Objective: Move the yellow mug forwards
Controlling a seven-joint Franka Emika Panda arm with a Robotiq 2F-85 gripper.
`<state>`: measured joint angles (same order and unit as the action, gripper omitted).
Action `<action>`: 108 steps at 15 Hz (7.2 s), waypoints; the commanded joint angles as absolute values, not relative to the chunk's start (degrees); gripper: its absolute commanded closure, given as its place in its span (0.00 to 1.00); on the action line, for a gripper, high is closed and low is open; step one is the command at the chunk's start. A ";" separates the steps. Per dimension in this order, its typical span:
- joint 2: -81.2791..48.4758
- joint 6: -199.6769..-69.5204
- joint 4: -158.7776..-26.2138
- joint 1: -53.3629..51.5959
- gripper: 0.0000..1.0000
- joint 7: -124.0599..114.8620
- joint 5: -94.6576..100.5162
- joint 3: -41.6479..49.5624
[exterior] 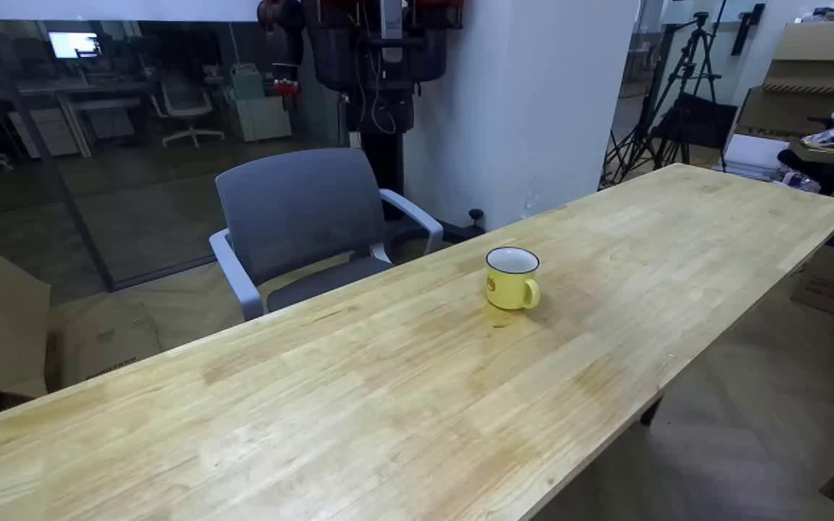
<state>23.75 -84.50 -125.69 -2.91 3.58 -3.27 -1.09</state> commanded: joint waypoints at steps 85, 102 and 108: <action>-38.38 -142.87 -103.46 12.95 0.00 35.16 -3.45 -6.00; -50.14 -142.84 -92.10 10.13 0.55 26.92 3.18 -1.84; -49.70 -142.37 -91.84 8.72 0.95 25.35 5.11 -1.54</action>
